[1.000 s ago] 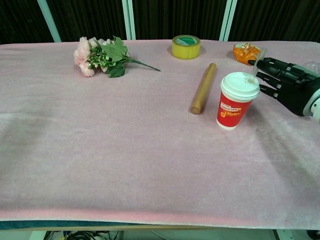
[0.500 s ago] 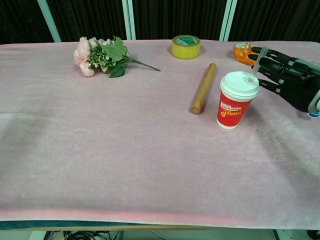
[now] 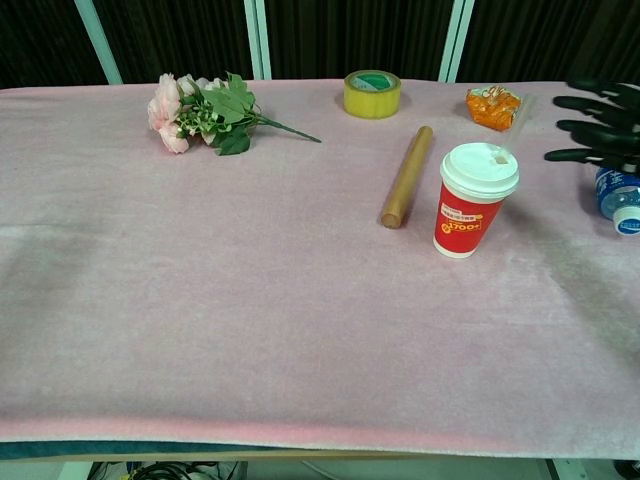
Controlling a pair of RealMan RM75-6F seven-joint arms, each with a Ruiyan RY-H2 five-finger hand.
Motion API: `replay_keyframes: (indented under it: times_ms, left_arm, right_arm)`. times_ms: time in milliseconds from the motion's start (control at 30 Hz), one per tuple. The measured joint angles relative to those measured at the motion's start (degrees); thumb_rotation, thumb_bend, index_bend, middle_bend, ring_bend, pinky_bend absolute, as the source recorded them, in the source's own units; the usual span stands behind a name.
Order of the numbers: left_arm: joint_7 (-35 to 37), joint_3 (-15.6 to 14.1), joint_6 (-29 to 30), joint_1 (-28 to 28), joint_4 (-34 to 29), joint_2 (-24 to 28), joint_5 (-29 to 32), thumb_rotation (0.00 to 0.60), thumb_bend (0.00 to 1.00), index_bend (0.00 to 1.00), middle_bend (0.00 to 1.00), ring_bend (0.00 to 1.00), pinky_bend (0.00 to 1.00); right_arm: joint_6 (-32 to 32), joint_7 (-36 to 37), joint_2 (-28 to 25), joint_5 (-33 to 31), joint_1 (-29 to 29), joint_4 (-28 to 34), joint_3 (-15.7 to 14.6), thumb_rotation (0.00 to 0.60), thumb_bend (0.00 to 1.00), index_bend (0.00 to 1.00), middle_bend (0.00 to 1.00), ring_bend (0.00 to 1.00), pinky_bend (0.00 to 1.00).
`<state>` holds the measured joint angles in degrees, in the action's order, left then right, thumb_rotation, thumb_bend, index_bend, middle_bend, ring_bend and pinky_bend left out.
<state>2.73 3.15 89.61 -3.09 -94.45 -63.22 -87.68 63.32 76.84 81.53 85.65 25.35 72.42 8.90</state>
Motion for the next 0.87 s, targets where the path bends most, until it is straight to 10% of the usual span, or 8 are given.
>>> replay_keyframes:
  times_ms: [533,867]
  left_arm:
    - [-3.3,-0.9,-0.5,0.1,-0.8,0.2,-0.6,0.600,0.48,0.08,0.03,0.00,0.00]
    - [-3.9,-1.1,-1.0,0.1,-0.9,0.4,-0.5,0.600,0.48,0.08,0.03,0.00,0.00]
  right_arm:
    - [18.9,-57.6,-9.6,-1.3,-15.0,10.6,-6.5,0.600,0.19,0.00,0.00,0.00,0.18]
    - [24.5,-73.0,-9.5,2.6,-19.0,14.8,-9.0,0.600,0.20,0.00,0.00,0.00,0.18]
